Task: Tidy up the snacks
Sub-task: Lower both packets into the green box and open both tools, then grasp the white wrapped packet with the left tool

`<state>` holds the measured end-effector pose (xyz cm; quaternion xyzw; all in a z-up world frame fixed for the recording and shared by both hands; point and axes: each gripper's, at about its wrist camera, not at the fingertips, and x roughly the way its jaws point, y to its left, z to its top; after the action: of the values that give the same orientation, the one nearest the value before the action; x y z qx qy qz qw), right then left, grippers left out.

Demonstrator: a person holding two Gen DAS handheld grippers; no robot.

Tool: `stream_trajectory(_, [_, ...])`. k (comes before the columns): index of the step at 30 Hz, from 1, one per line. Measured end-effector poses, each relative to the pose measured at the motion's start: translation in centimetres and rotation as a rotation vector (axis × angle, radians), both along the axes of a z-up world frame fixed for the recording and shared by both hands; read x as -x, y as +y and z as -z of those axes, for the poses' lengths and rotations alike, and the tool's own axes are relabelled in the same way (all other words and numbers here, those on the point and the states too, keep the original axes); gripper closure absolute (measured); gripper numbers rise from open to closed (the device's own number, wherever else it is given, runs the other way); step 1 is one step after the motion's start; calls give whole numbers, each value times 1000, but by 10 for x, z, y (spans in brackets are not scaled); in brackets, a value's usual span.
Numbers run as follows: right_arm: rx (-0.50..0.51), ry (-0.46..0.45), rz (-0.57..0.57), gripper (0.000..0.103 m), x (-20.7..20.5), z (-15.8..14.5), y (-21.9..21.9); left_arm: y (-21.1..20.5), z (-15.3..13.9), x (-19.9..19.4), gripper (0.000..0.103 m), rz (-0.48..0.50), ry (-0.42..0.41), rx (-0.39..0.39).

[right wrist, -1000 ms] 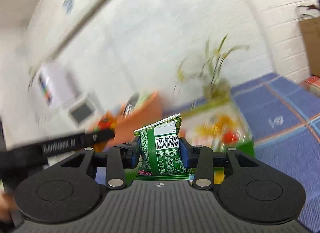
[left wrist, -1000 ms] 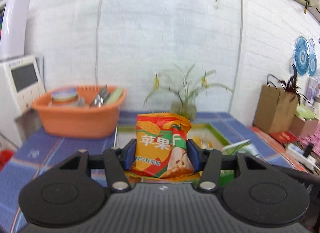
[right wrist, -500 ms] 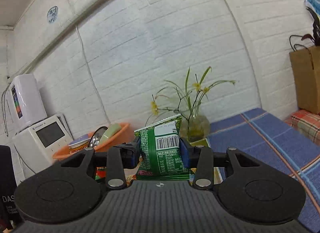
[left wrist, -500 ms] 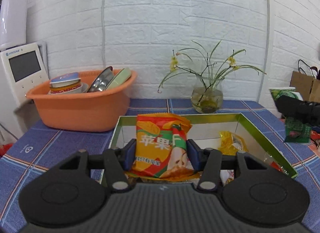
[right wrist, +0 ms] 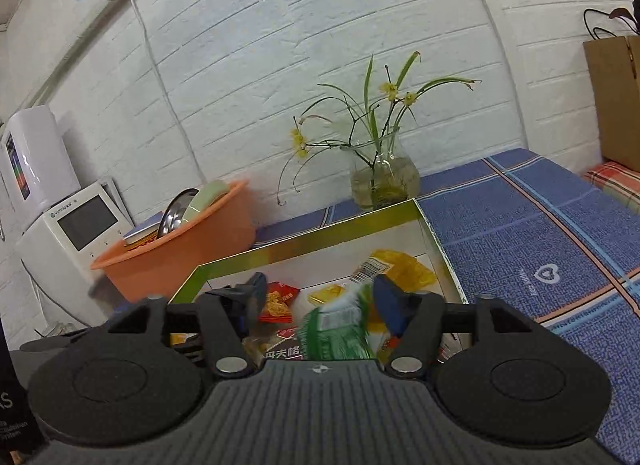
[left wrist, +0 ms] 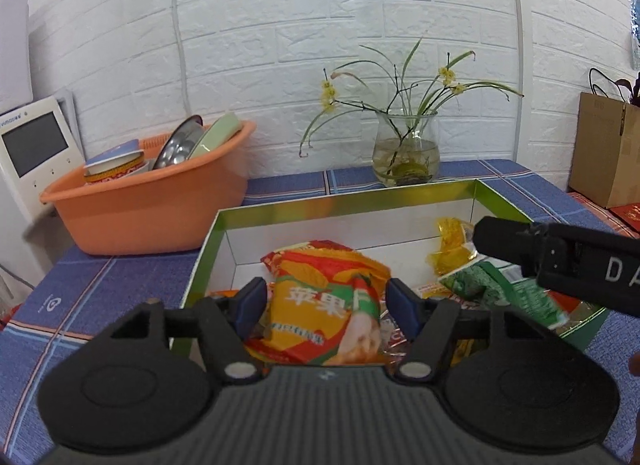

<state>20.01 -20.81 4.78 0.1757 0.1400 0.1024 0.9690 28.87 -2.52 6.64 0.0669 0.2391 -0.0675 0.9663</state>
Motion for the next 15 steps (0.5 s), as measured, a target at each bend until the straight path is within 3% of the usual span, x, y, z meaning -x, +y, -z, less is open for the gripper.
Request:
stream_trajectory(5, [-50, -11, 3, 0, 5, -6, -6, -1, -3, 4, 13, 1, -21, -31])
stream_trajectory(11, [-100, 9, -54, 0, 7, -13, -9, 12, -20, 18, 9, -22, -73, -32])
stream_trajectory(15, [-49, 32, -100, 0, 11, -21, 4, 29, -29, 34, 8, -48, -98, -52])
